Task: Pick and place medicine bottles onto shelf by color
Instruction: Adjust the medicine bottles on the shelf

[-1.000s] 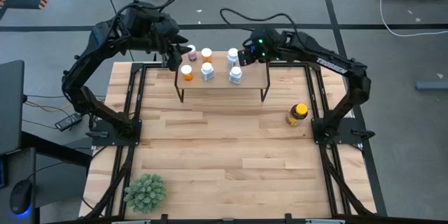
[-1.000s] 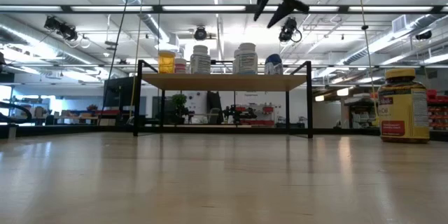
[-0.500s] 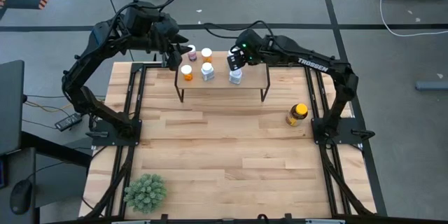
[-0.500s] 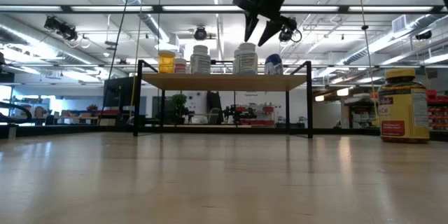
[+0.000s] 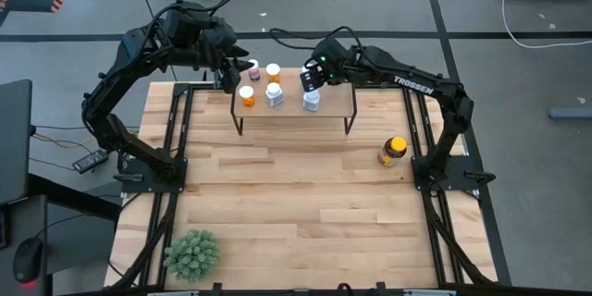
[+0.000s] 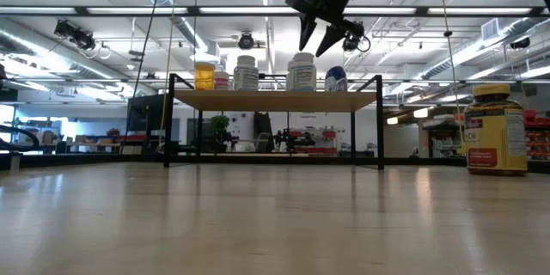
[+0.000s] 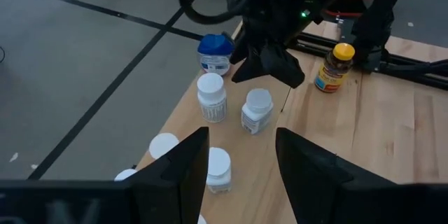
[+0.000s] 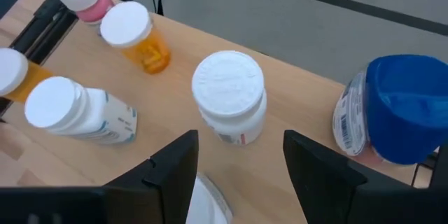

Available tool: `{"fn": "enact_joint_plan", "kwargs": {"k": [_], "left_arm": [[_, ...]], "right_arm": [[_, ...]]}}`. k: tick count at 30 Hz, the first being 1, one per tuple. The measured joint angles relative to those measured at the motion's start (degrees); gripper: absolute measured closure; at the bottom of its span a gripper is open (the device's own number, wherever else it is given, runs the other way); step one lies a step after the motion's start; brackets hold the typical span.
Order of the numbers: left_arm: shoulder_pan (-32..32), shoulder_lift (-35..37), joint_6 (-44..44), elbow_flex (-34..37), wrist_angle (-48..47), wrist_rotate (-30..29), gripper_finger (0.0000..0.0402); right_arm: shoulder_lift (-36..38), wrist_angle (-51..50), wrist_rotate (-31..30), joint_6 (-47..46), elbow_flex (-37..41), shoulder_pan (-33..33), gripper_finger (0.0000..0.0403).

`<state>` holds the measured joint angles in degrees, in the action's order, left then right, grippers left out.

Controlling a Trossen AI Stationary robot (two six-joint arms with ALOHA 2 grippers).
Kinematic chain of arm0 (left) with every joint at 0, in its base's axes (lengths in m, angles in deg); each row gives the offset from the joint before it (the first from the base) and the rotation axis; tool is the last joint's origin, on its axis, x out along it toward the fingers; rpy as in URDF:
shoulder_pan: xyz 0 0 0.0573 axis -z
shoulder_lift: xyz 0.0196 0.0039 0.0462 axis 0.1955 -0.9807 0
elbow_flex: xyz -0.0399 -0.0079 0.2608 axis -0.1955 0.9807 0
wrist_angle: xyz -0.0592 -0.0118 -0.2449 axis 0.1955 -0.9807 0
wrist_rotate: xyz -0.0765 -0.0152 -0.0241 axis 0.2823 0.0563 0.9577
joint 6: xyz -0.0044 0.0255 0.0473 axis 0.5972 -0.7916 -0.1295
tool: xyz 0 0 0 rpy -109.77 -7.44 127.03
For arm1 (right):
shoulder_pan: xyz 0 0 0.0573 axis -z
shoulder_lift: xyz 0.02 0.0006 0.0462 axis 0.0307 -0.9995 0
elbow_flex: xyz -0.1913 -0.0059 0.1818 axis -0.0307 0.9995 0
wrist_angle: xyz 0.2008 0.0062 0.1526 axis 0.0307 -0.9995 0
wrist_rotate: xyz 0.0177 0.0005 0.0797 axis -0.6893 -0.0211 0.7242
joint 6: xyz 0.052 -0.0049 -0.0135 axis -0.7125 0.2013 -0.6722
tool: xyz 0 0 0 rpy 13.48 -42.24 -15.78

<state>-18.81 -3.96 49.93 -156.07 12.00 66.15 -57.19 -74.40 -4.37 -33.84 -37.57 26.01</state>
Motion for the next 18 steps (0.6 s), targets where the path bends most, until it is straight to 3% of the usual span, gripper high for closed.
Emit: {"fn": "enact_joint_plan", "kwargs": {"k": [18], "left_arm": [[0.06, -0.02, 0.13, 0.00, 3.04, -0.01, 0.0228]], "right_arm": [[0.00, 0.46, -0.45, -2.19, 0.00, 0.09, 0.0186]]}}
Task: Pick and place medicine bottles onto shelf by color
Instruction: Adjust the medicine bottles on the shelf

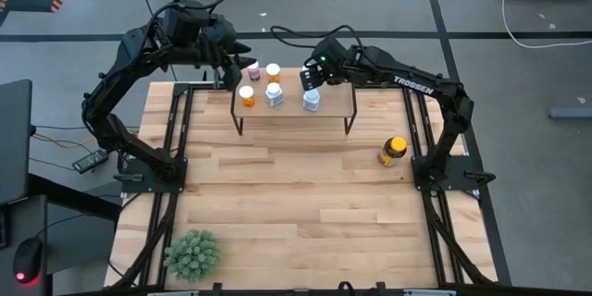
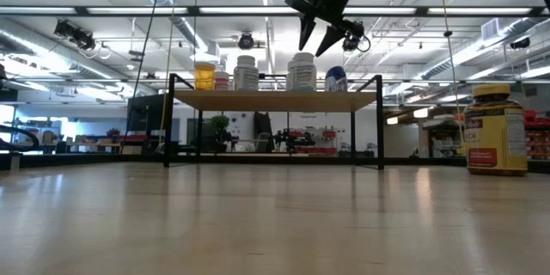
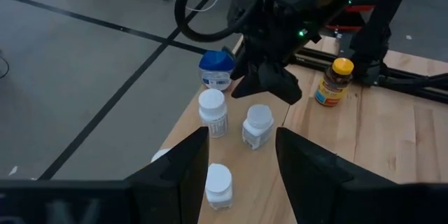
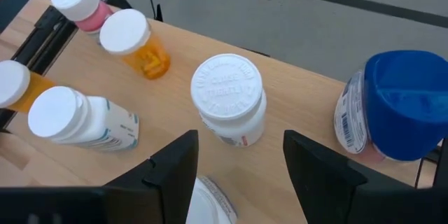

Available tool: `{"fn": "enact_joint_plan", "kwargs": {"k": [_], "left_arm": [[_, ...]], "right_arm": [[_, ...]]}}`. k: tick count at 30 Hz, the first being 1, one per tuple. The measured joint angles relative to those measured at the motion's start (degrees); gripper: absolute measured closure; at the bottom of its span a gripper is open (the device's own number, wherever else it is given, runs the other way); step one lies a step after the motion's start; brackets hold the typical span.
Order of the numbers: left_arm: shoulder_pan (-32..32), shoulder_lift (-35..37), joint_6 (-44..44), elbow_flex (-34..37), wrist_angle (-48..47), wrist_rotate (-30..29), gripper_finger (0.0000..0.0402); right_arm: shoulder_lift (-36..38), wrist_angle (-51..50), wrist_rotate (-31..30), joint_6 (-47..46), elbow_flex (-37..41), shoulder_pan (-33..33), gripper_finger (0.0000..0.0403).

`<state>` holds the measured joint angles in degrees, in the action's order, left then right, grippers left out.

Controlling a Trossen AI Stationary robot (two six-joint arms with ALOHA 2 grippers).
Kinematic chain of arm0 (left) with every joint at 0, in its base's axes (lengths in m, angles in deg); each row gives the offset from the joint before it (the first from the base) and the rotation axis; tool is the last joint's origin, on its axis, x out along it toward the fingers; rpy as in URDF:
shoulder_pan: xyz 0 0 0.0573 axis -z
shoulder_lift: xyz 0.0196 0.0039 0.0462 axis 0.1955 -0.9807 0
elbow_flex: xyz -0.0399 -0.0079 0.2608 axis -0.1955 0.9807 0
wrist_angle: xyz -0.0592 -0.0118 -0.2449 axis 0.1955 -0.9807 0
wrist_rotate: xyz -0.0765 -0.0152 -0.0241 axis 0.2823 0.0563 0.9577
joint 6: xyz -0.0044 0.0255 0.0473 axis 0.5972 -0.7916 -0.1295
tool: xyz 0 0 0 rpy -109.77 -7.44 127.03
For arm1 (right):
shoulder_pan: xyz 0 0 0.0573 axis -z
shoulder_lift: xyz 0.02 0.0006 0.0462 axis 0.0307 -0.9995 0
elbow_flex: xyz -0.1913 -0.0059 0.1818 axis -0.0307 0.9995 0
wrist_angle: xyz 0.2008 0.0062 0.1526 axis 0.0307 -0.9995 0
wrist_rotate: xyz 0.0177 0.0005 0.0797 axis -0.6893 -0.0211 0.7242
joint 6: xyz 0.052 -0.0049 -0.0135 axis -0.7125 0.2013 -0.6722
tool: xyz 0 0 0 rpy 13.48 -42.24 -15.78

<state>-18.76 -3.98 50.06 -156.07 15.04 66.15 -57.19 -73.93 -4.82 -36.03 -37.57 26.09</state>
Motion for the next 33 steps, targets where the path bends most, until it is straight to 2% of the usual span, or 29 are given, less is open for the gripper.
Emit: {"fn": "enact_joint_plan", "kwargs": {"k": [23, 27, 33], "left_arm": [[0.00, 0.00, 0.05, 0.00, 0.92, 0.19, 0.0228], [-0.04, 0.00, 0.05, 0.00, 0.92, 6.36, 0.0230], [0.03, -0.79, -2.01, 0.02, 0.70, 20.43, 0.0228]], "right_arm": [[0.00, -0.02, -2.16, -4.74, 0.00, -0.29, 0.0186], [0.00, -0.04, -2.22, -6.87, 0.00, -0.55, 0.0186], [0.00, 0.11, -2.78, -8.89, 0.19, -1.00, 0.0186]]}}
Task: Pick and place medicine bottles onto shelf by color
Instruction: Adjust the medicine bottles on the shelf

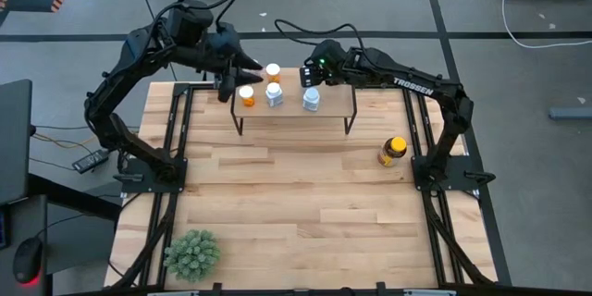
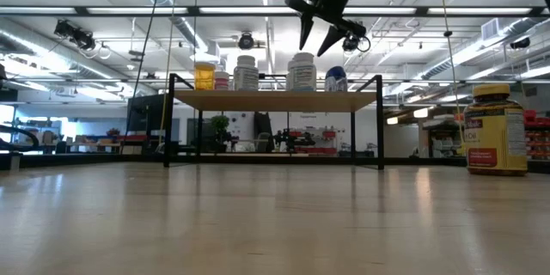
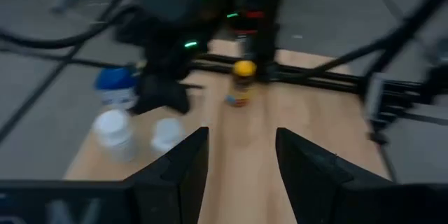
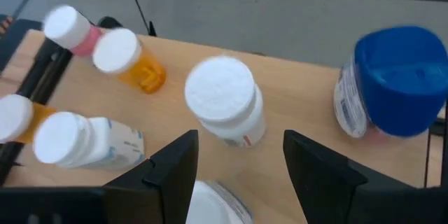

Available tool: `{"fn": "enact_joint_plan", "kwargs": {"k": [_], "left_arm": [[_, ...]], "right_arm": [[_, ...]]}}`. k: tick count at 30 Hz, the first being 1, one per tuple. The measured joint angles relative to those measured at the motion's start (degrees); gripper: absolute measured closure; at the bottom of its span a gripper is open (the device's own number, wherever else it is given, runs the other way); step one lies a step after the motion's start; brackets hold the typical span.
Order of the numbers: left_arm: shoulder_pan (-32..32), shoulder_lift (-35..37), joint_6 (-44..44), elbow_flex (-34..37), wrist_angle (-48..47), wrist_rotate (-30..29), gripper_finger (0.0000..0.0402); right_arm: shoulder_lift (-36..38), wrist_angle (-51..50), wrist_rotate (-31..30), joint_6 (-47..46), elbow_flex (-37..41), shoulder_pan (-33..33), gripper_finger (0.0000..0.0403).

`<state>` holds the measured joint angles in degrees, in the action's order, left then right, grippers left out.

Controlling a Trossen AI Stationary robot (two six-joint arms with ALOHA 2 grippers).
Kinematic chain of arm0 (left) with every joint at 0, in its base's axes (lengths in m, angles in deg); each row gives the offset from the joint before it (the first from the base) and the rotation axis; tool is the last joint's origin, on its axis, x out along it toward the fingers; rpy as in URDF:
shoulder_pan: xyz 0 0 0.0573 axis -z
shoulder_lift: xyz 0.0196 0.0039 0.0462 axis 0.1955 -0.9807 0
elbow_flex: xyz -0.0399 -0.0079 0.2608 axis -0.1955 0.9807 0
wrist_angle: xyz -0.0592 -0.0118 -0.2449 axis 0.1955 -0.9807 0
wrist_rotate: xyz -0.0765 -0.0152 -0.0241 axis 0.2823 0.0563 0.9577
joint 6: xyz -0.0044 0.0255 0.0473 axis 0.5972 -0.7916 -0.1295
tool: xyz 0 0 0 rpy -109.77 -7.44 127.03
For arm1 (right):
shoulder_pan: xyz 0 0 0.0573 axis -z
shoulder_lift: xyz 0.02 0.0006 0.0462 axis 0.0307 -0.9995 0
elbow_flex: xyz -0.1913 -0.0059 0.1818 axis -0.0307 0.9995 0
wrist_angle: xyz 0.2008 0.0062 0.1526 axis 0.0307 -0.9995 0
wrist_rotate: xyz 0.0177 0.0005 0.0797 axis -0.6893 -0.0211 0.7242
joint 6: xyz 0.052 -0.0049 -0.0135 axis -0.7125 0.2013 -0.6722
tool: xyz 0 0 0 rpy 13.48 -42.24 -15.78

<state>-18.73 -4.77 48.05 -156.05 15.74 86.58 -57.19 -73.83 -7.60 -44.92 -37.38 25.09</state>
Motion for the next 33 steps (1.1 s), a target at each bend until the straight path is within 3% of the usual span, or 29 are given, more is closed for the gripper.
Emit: {"fn": "enact_joint_plan", "kwargs": {"k": [3, 10, 33], "left_arm": [[0.14, -0.47, -0.53, 0.00, -0.29, 3.12, 0.0229], [0.01, -0.44, -1.05, 0.00, -0.55, 3.31, 0.0230], [-0.22, -0.42, -1.09, 0.00, -0.65, 2.37, 0.0248]], "right_arm": [[0.05, -0.23, -0.66, -0.56, 1.41, -0.81, 0.0186], [-0.04, 2.58, -0.11, -3.37, 5.97, -1.40, 0.0186], [0.00, 9.47, -0.02, -2.21, 8.88, 1.29, 0.0186]]}}
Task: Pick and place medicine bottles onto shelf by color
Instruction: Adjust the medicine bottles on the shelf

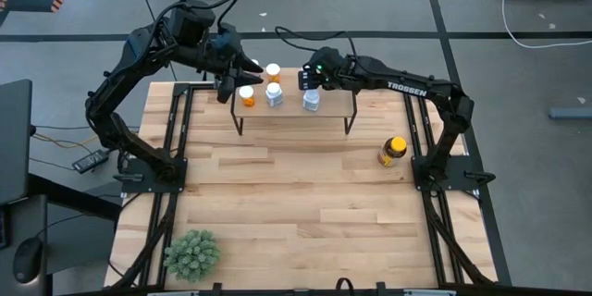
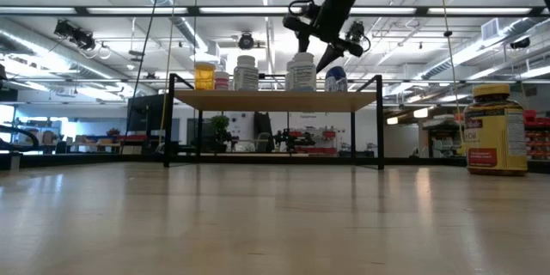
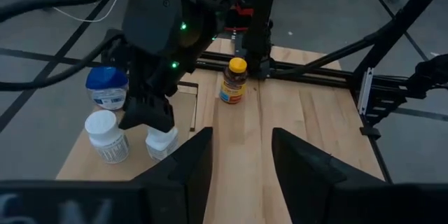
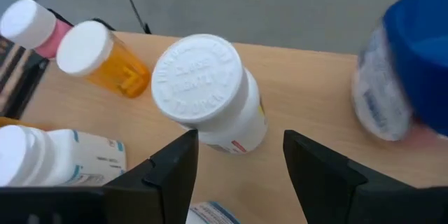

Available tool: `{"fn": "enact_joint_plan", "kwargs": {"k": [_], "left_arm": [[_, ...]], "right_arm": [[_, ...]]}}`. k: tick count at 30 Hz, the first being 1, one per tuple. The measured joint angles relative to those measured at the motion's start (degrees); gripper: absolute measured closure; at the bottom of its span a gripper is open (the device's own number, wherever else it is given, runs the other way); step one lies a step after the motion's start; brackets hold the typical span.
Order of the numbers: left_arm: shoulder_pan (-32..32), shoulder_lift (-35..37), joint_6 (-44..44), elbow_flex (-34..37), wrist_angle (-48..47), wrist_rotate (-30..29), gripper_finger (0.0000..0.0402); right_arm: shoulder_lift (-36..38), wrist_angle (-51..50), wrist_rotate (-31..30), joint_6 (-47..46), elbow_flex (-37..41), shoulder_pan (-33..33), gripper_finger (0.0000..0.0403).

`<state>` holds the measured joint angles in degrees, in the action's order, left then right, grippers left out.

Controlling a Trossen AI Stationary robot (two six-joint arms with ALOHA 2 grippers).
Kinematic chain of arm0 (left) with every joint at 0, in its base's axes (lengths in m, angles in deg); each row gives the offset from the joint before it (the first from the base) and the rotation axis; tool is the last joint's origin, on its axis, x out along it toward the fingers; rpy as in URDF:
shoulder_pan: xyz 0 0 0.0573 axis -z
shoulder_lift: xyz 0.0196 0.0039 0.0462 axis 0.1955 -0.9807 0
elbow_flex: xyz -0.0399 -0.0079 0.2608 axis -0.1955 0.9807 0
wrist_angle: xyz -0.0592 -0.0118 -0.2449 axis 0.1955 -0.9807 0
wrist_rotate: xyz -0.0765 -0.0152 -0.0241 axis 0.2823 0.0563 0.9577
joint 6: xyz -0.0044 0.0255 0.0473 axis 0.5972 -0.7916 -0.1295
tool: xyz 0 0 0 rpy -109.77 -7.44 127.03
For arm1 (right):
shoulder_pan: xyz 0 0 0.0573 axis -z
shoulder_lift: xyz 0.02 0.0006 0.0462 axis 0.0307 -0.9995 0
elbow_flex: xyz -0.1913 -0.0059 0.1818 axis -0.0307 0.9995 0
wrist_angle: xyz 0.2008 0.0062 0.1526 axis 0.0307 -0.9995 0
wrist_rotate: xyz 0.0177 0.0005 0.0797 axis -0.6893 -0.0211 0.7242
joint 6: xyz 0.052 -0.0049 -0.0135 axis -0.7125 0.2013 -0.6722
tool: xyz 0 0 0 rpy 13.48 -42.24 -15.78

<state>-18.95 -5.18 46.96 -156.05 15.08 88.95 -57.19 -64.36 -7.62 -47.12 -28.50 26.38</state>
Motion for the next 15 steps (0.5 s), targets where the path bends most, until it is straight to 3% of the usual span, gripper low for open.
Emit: {"fn": "enact_joint_plan", "kwargs": {"k": [15], "left_arm": [[0.00, 0.04, 0.52, 0.00, -0.07, -0.04, 0.0265]], "right_arm": [[0.00, 3.78, 1.16, 0.68, 2.29, 0.52, 0.0186]]}}
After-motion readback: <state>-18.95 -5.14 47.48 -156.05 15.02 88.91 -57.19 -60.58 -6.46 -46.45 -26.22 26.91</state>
